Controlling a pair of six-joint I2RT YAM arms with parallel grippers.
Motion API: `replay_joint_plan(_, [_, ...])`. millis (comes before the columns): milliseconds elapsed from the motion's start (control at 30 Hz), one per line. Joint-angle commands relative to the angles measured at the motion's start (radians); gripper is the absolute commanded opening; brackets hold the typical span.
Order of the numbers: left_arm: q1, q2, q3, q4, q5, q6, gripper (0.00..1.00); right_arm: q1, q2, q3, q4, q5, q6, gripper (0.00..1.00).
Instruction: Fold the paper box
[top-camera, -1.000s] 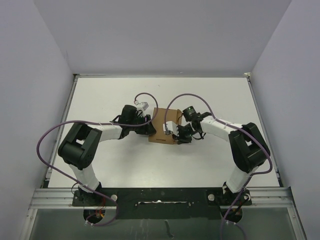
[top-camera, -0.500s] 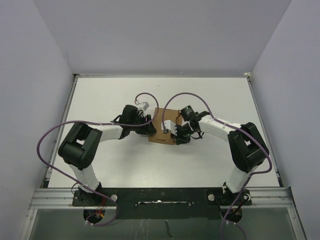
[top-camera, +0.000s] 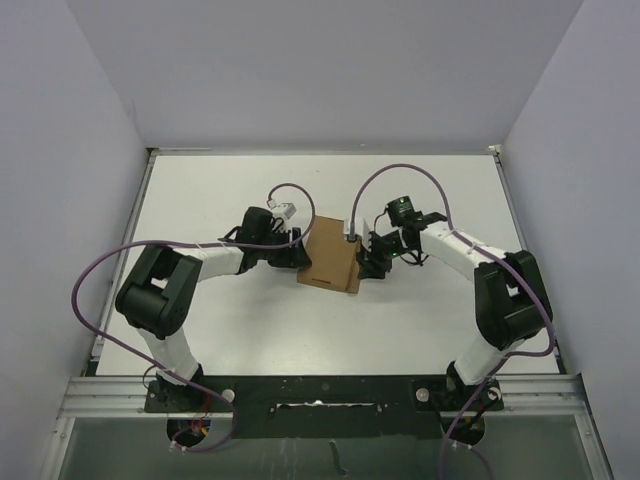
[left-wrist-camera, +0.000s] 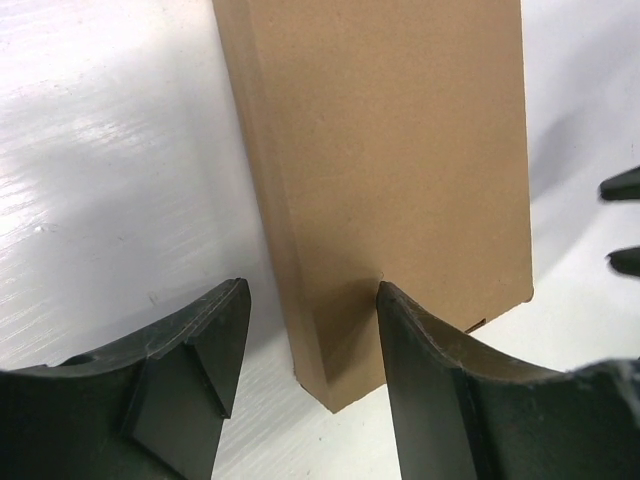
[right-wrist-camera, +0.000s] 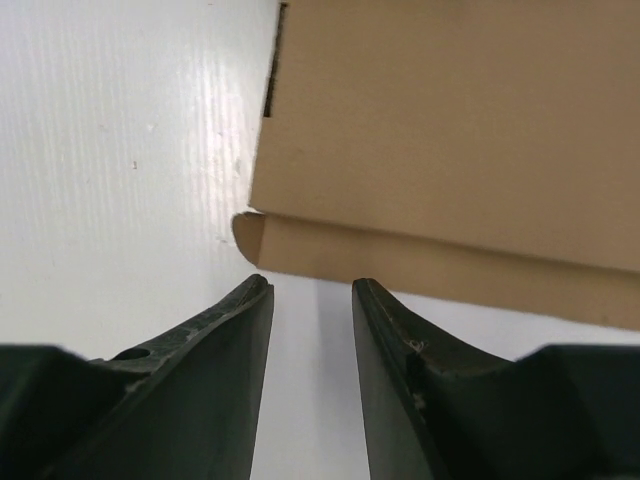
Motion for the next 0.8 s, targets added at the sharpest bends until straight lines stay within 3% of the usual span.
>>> replay_joint_plan(0, [0.014,-0.033,0.057,-0.017,0.045,0.028,0.53,-0.084,-0.035,0.053,0.015,-0.120,0.056,0.39])
replay_joint_plan(133, [0.016,-0.027,0.072,-0.023,0.057,0.035,0.54,-0.055,-0.027,0.028,-0.057,-0.161,-0.059,0.41])
replay_joint_plan(367, [0.016,-0.008,0.076,-0.025,0.057,0.043,0.54,0.085,0.036,-0.013,-0.004,0.035,-0.108,0.45])
replay_joint_plan(767, [0.016,0.020,0.082,-0.027,0.057,0.051,0.53,0.113,0.056,-0.036,-0.001,0.093,-0.143,0.34])
